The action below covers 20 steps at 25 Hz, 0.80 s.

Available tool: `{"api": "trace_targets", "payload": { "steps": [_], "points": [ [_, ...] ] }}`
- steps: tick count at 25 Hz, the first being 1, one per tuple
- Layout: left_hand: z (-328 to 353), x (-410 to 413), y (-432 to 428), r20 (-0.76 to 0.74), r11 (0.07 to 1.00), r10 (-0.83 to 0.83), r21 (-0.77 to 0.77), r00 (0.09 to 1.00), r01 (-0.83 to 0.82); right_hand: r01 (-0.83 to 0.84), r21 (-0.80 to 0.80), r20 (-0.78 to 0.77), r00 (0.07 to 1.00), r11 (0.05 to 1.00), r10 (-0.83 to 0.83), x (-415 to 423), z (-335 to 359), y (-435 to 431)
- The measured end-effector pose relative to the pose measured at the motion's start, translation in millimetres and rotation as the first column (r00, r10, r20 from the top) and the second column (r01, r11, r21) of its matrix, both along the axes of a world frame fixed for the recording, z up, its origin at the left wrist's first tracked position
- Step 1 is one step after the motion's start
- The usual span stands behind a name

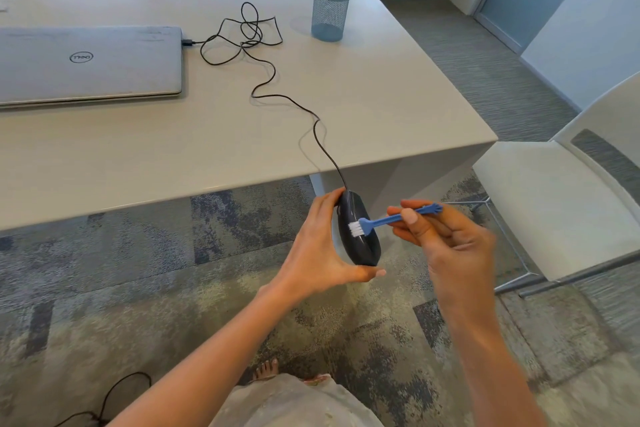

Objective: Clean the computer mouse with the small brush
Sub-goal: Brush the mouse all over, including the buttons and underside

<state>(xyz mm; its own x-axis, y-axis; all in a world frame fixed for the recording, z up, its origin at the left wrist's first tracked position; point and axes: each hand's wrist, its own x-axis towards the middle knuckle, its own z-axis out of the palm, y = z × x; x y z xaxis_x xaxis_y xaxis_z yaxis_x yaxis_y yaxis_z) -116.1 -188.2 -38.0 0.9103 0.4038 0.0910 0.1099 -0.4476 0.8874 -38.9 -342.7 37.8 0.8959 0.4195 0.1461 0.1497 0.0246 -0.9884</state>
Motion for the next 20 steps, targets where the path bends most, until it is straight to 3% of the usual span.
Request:
{"api": "trace_targets", "payload": {
  "steps": [5, 8, 11, 14, 17, 20],
  "points": [
    [-4.9, -2.8, -1.8, -0.021, 0.999, -0.032, 0.033, 0.999, 0.033, 0.16, -0.135, 0.316, 0.942, 0.978, -0.11, 11.0, 1.2, 4.6],
    [-6.8, -3.2, -3.6, -0.026, 0.997, -0.049, 0.051, 0.998, 0.05, 0.042, -0.093, 0.324, 0.946, 0.995, -0.01, 10.5, 3.2, 12.3],
    [-8.6, -2.0, -2.6, -0.013, 0.997, -0.041, 0.06, 0.999, 0.042, -0.045, -0.263, 0.358, 0.923, 0.964, 0.141, 10.0, 5.3, 12.5],
    [-12.2, -5.3, -1.0, -0.028, 0.996, -0.031, 0.088, 0.999, 0.034, -0.153, -0.369, 0.282, 0.921, 0.917, 0.267, 16.4, 13.1, 2.2],
    [-12.8, -5.8, -3.2, -0.039, 0.99, -0.027, 0.135, 0.999, 0.032, -0.101, -0.247, 0.31, 0.934, 0.964, 0.177, 19.2, 18.9, 4.4],
    [-11.4, -4.1, -6.4, -0.05, 0.976, -0.038, 0.211, 0.998, 0.048, -0.051, -0.325, 0.412, 0.891, 0.944, 0.19, 11.9, 12.5, 13.1]
  ]
}}
